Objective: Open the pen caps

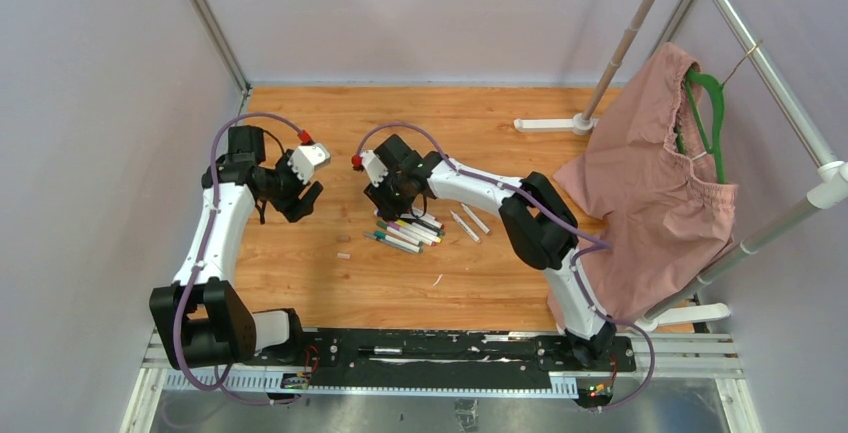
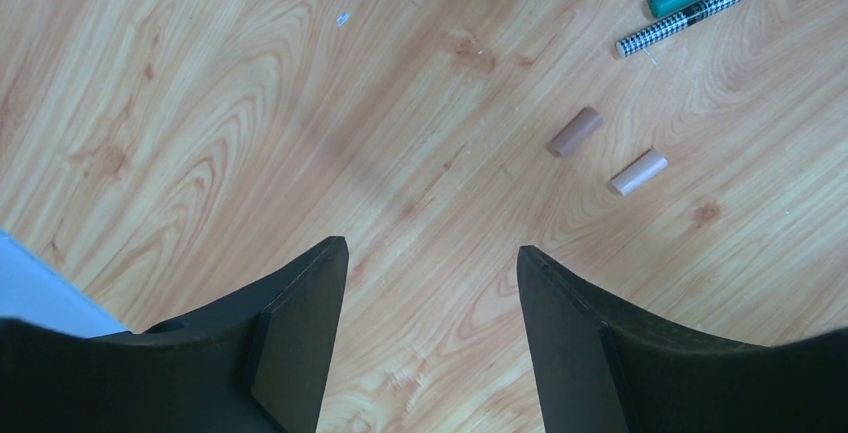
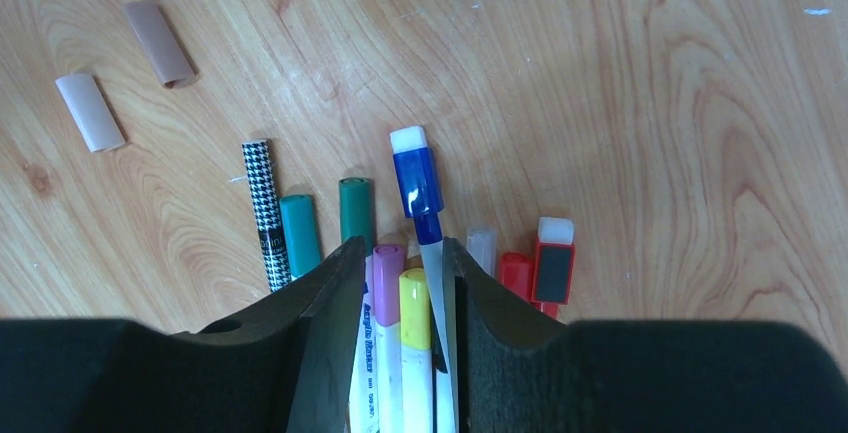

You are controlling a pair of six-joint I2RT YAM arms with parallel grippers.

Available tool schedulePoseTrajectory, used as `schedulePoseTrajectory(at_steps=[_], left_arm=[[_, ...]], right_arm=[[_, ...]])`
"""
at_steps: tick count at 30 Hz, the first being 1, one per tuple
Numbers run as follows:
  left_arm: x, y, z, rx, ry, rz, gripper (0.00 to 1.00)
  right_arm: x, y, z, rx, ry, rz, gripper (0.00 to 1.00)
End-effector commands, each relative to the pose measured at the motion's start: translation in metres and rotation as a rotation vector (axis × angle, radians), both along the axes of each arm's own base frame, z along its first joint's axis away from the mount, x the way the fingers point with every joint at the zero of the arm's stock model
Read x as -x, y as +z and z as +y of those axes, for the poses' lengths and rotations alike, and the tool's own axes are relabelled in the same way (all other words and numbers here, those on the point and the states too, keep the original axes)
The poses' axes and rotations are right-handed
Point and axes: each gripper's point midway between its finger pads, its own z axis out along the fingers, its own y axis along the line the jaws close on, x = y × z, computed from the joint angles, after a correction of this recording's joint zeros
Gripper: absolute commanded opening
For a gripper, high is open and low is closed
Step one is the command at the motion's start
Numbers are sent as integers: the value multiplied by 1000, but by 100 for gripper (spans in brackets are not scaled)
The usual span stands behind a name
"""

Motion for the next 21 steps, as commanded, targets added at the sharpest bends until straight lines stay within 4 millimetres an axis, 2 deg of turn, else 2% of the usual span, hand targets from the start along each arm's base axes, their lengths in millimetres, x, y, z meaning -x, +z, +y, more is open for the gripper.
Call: schedulePoseTrajectory(at_steps=[1, 9, 15, 21], left_arm=[[2, 7, -4, 28, -6, -9, 68], [1, 15, -9, 55, -14, -19, 68], [1, 19, -11, 62, -21, -28, 68], [5, 19, -17, 88, -54, -31, 68]], right_arm=[[8, -15, -12, 58, 20, 22, 38], [12, -21, -15, 65, 19, 44, 20], [14, -27, -18, 81, 11, 52, 19], [9, -13, -15, 59, 5, 25, 0]])
